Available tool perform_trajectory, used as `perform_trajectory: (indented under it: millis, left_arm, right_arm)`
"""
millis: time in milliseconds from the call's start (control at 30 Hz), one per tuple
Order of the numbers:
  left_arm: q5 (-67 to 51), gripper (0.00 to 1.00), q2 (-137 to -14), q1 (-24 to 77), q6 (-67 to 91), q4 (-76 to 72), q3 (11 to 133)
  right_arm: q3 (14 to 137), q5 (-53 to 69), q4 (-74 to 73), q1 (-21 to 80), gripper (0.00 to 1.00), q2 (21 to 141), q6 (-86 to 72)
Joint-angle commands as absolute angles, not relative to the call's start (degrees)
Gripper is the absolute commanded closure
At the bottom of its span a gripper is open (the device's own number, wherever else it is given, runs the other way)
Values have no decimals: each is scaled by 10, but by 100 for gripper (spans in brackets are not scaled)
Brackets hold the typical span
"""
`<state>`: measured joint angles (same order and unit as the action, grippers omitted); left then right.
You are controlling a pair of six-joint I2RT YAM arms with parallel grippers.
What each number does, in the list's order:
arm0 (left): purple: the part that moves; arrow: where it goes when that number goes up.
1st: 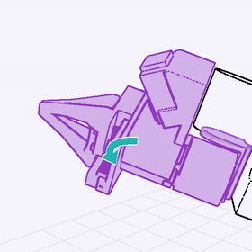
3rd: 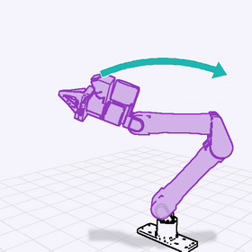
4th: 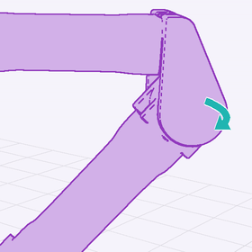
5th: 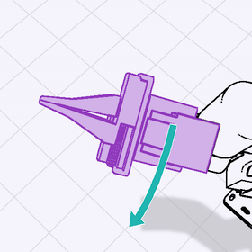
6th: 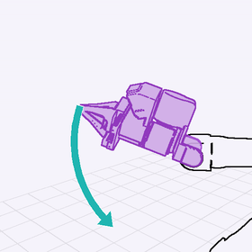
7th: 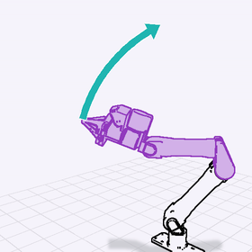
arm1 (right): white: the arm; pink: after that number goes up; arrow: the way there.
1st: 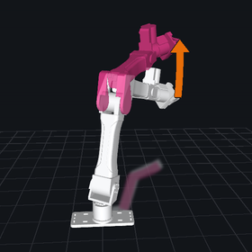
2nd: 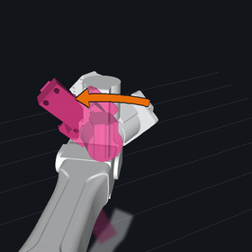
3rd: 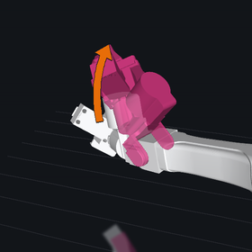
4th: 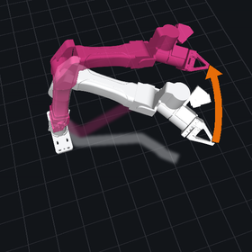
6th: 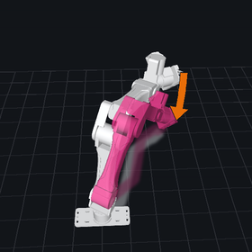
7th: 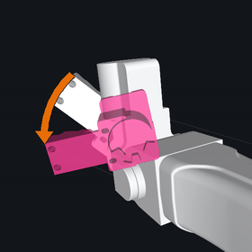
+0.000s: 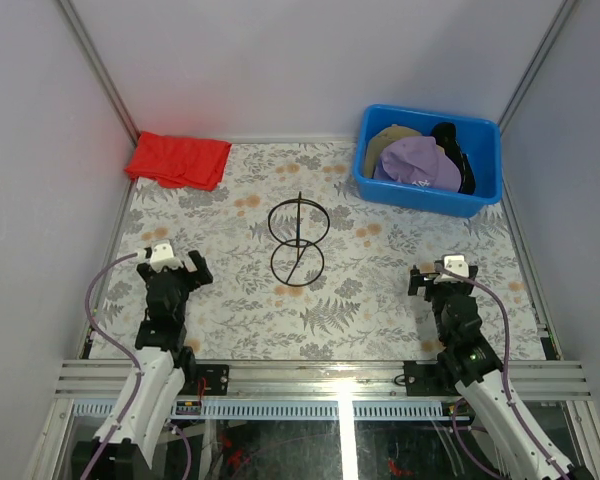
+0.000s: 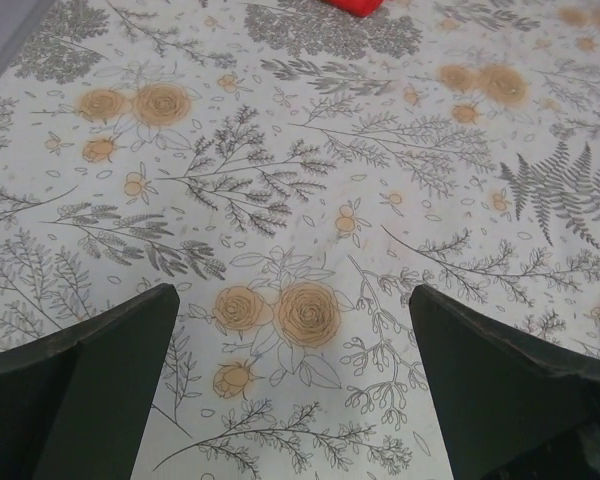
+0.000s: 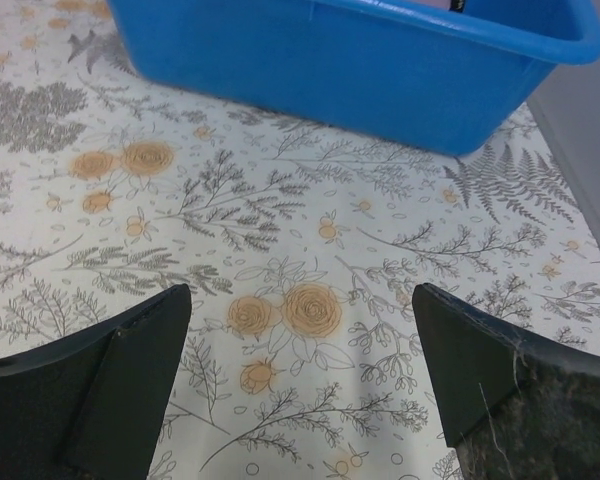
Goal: Stack the hats
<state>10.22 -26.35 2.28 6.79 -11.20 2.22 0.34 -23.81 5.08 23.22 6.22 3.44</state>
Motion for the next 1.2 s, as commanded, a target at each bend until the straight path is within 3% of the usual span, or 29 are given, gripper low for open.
perform_trajectory:
  millis: [0, 233, 400, 533, 633, 833, 900, 1033, 1167]
  left_arm:
    - [153, 0, -335, 27, 95, -50, 139]
    - [27, 0, -438, 27, 63, 76, 319]
    - [-27, 0, -414, 27, 79, 146, 416]
    - [51, 0, -324, 27, 158, 55, 382]
    - [103, 0, -324, 27, 192, 50, 388]
    - [97, 0, -476, 27, 211, 112, 489]
    - [27, 0, -511, 27, 203, 99, 512]
    - [4, 0, -562, 26, 255, 63, 534]
    - [-39, 0, -702, 25, 245, 176, 676]
  right_arm:
    - [26, -199, 32, 237, 1, 90, 46]
    - [148, -175, 4, 237, 1, 132, 43]
    - [227, -208, -41, 237, 1, 143, -71]
    - [391, -257, -196, 237, 1, 224, -205]
    - [496, -268, -273, 237, 1, 298, -201]
    - [466, -354, -110, 237, 1, 293, -184]
    - [473, -372, -94, 236, 1, 314, -177]
    - [593, -322, -180, 236, 1, 479, -163]
    - [692, -240, -186, 230, 1, 632, -144]
